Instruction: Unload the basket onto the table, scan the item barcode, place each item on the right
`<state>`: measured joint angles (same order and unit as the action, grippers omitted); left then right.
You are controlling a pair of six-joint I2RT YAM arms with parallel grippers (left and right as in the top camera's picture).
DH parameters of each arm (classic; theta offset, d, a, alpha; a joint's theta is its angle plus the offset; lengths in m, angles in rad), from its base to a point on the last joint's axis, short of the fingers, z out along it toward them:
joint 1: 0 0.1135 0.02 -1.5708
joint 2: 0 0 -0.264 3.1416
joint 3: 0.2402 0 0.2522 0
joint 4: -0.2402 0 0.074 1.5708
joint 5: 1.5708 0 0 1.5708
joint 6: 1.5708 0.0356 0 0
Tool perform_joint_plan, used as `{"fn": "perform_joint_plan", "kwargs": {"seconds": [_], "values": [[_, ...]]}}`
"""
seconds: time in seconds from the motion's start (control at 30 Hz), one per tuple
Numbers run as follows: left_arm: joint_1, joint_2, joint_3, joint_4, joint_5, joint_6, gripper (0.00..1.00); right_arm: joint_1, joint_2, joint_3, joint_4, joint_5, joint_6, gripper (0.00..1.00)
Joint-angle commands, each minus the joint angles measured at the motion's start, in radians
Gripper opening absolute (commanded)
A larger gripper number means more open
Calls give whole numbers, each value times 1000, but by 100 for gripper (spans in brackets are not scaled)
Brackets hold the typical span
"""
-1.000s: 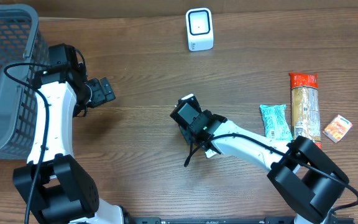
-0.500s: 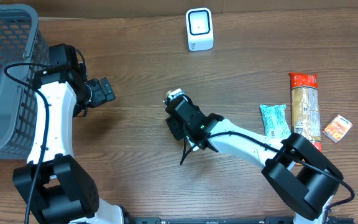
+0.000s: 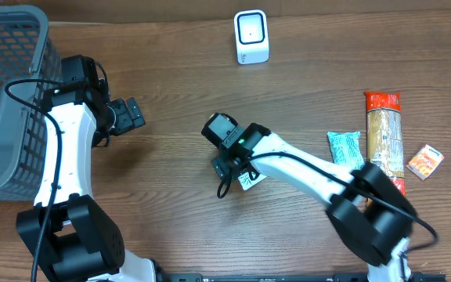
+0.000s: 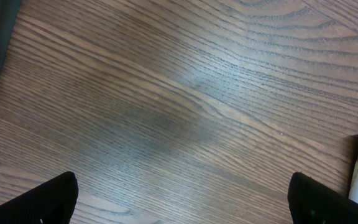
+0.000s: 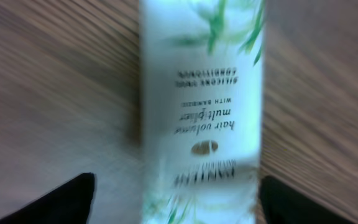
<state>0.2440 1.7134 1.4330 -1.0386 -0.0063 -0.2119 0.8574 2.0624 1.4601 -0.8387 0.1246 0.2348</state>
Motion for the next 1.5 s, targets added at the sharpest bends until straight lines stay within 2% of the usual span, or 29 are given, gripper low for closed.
{"fn": "perform_joint_plan", "kwargs": {"seconds": [0.0, 0.03, 0.13, 0.2, 0.23, 0.4, 0.57, 0.67, 0.87, 1.2, 1.27, 1.47], "values": [[4, 10, -3, 4, -12, -24, 100, -6, 76, -22, 20, 31, 0, 91], [4, 10, -3, 4, -12, -24, 100, -6, 81, -22, 28, 32, -1, 91], [4, 10, -3, 4, -12, -24, 100, -6, 84, -21, 37, 31, 0, 79], [4, 10, -3, 4, -12, -24, 100, -6, 83, -17, 37, 30, 0, 63], [4, 10, -3, 4, -12, -24, 100, -6, 83, -13, 36, 25, 1, 57], [4, 10, -3, 4, -12, -24, 100, -29, 61, 47, -25, -80, 1, 45], [4, 10, -3, 4, -12, -24, 100, -93, -2, 83, -13, -308, 0, 44], [4, 10, -3, 4, -12, -24, 100, -165, -28, 83, 6, -522, -24, 44], [4, 10, -3, 4, -12, -24, 100, -339, -29, 56, 0, -1063, -195, 43], [4, 10, -3, 4, -12, -24, 100, -461, -29, -52, -5, -1635, -494, 44], [4, 10, -3, 4, -12, -24, 100, -465, -29, -55, -8, -1694, -525, 43], [4, 10, -3, 4, -12, -24, 100, -466, -32, -55, -5, -1695, -523, 42]]}}
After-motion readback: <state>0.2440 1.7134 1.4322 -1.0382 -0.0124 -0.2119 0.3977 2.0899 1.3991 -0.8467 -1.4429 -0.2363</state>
